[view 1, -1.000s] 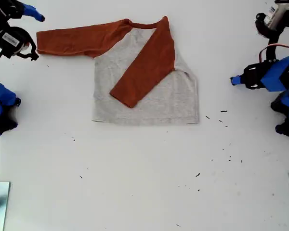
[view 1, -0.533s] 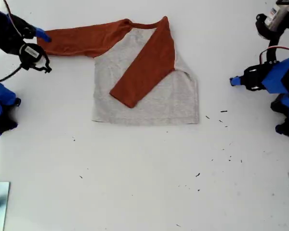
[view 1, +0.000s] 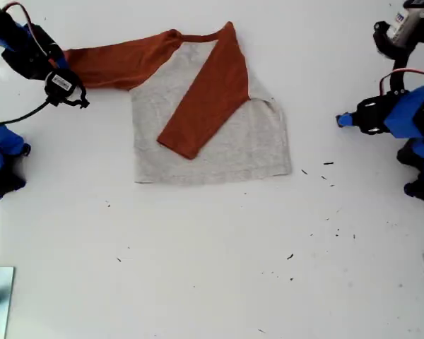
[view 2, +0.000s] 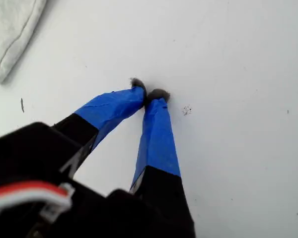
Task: Fold t shirt
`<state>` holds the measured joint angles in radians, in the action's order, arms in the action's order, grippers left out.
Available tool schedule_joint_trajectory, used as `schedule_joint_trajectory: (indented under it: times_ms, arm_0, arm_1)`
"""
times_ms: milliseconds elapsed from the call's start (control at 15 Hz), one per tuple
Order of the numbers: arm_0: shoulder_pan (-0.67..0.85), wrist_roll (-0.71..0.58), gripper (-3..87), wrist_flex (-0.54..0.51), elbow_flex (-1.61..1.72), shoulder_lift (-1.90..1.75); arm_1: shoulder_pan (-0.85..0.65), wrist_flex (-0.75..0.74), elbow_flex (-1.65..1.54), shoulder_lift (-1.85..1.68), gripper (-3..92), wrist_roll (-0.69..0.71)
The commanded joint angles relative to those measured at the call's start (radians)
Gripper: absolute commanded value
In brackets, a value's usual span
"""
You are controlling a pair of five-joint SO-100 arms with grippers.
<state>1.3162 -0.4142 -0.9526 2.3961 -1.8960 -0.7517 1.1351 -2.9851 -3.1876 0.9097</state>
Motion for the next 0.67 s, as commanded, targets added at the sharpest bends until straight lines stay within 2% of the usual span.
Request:
schedule_joint_trajectory:
  times_ms: [0, 133, 267, 400, 533, 600]
  arm_0:
    - [-0.017, 0.011, -0.4, -0.124, -0.061, -0.179]
    - [-0.031, 0.012, -0.4, -0.299, -0.233, -0.318]
    - [-0.104, 0.034, -0.4, -0.399, -0.431, -0.36]
    - [-0.284, 0.114, -0.4, -0.373, -0.508, -0.337]
    - [-0.588, 0.201, -0.4, -0.282, -0.692, -0.156]
    - [-0.73, 0.204, -0.4, -0.247, -0.876, 0.018]
  arm_1:
    - [0.017, 0.005, 0.009, -0.011, 3.5, 0.015]
    - [0.017, 0.005, 0.009, -0.011, 3.5, 0.014]
    - [0.015, 0.005, 0.008, -0.011, 3.5, 0.012]
    - [0.014, 0.005, 0.008, -0.011, 3.5, 0.011]
    - [0.009, 0.005, 0.008, -0.011, 3.5, 0.008]
    - [0.009, 0.005, 0.006, -0.009, 3.5, 0.006]
